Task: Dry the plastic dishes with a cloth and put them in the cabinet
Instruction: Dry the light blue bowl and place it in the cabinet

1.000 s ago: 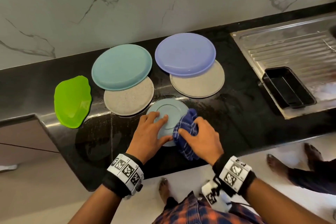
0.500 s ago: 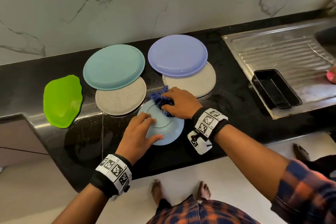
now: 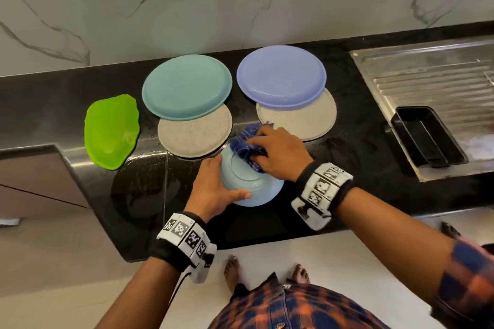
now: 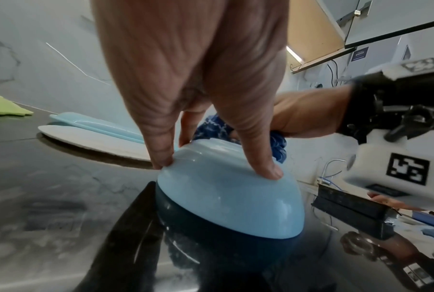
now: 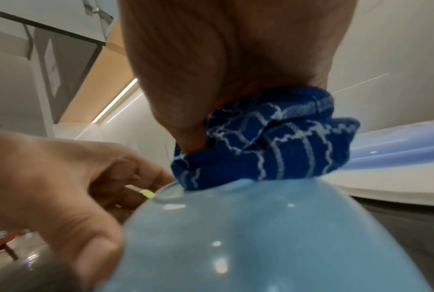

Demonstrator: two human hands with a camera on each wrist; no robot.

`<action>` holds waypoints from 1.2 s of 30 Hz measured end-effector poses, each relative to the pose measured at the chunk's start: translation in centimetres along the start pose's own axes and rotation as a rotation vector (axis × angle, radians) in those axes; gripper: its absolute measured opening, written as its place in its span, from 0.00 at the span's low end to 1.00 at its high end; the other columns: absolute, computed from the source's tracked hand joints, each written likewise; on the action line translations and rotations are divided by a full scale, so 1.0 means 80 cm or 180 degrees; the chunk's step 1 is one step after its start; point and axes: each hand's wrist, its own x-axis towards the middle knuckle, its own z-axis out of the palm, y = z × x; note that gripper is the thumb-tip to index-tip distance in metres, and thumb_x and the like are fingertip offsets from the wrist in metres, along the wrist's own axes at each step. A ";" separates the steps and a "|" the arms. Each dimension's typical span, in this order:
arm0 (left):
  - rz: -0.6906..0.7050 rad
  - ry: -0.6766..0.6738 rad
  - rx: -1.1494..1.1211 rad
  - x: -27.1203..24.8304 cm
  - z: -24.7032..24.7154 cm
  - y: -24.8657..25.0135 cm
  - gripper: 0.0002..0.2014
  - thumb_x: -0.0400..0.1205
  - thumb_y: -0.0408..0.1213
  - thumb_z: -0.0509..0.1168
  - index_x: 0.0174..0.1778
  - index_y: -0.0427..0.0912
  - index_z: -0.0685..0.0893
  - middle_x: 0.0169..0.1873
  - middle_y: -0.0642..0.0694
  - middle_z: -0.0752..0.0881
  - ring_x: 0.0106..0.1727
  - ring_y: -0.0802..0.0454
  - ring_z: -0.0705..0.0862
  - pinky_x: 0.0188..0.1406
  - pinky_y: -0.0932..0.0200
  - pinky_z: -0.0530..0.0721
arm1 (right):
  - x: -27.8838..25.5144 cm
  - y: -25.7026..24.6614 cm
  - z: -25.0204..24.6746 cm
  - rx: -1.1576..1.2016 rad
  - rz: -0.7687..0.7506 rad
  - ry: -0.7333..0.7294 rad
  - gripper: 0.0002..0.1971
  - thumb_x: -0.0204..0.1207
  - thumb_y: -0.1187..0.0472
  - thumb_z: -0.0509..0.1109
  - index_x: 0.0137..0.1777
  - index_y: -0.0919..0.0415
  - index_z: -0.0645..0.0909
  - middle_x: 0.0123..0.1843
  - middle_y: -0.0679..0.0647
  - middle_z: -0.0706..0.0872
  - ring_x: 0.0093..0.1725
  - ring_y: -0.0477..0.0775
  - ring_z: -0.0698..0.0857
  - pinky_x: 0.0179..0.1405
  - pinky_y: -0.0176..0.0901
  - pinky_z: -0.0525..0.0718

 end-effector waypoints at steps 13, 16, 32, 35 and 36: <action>0.0030 -0.0093 0.0032 0.002 -0.003 0.004 0.51 0.55 0.54 0.86 0.75 0.48 0.74 0.64 0.50 0.76 0.64 0.54 0.74 0.59 0.62 0.70 | -0.007 0.006 -0.013 -0.0384 -0.0115 -0.0101 0.19 0.79 0.48 0.67 0.70 0.40 0.81 0.67 0.49 0.77 0.62 0.60 0.77 0.46 0.51 0.73; 0.0020 -0.0091 0.0075 0.003 -0.005 0.008 0.48 0.56 0.51 0.87 0.71 0.46 0.76 0.61 0.48 0.77 0.63 0.51 0.76 0.58 0.57 0.75 | -0.007 -0.026 0.004 -0.0559 -0.0549 -0.0036 0.16 0.77 0.49 0.69 0.64 0.44 0.85 0.64 0.51 0.81 0.58 0.63 0.78 0.42 0.51 0.69; -0.0217 -0.0048 0.0091 -0.005 -0.010 0.024 0.44 0.54 0.44 0.89 0.67 0.47 0.80 0.55 0.52 0.80 0.57 0.53 0.79 0.55 0.59 0.75 | -0.040 0.003 0.000 -0.0392 -0.1039 -0.0286 0.27 0.73 0.42 0.52 0.65 0.44 0.86 0.63 0.47 0.83 0.59 0.59 0.81 0.47 0.55 0.84; -0.0305 -0.0094 0.0172 -0.008 -0.011 0.027 0.48 0.55 0.48 0.88 0.72 0.49 0.77 0.63 0.48 0.80 0.64 0.49 0.79 0.64 0.53 0.77 | -0.035 0.023 -0.010 -0.0168 -0.0733 -0.0394 0.26 0.72 0.45 0.55 0.67 0.45 0.84 0.64 0.48 0.80 0.59 0.60 0.80 0.51 0.58 0.83; -0.0322 -0.0125 0.0188 -0.009 -0.011 0.030 0.49 0.55 0.49 0.88 0.72 0.49 0.76 0.64 0.48 0.80 0.65 0.49 0.79 0.65 0.52 0.78 | -0.024 0.022 -0.009 -0.0084 -0.0603 -0.0345 0.24 0.73 0.48 0.59 0.68 0.46 0.84 0.64 0.49 0.80 0.58 0.61 0.80 0.51 0.59 0.83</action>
